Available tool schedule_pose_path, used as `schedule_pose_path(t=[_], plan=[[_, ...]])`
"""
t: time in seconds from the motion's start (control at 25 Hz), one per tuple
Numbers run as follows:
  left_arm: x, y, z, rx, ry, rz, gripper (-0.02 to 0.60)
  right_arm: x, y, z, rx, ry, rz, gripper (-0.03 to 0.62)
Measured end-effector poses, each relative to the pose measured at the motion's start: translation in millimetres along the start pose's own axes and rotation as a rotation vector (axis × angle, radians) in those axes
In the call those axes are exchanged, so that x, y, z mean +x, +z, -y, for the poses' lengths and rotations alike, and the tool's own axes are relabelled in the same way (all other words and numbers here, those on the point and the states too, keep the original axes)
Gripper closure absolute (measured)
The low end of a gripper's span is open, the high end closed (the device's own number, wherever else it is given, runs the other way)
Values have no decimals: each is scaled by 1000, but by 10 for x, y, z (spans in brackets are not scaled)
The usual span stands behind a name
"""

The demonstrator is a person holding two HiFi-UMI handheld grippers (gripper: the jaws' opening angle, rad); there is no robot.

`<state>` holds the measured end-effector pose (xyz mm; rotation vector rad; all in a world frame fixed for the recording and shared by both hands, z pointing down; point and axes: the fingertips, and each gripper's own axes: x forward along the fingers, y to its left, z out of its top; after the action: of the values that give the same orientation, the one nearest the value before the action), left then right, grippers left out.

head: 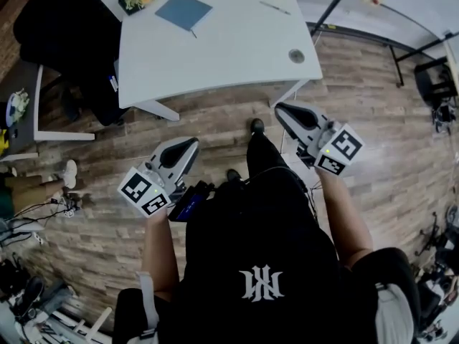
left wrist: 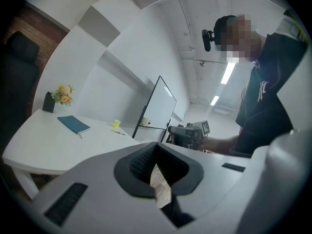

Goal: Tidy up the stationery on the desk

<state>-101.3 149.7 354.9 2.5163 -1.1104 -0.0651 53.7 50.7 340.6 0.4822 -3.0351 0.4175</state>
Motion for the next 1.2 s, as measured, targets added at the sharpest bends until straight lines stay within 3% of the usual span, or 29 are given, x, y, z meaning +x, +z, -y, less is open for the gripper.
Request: schedule_pose_path(t=[0.4,0.64,0.84,1.2], plan=[[341,322,-607,9,83,-17,580,609,187,669,-2,90,13,549],[785,503,-974,14,122,-70,580,875,355,1241,-5,136,4,549],[1186,832,-1244,4,169,-63,580,984,638,1807,-17,172,5,549],[1729,1036,-1707,-12,261,-98,580,1205,856,2542,-18,230,20,549]])
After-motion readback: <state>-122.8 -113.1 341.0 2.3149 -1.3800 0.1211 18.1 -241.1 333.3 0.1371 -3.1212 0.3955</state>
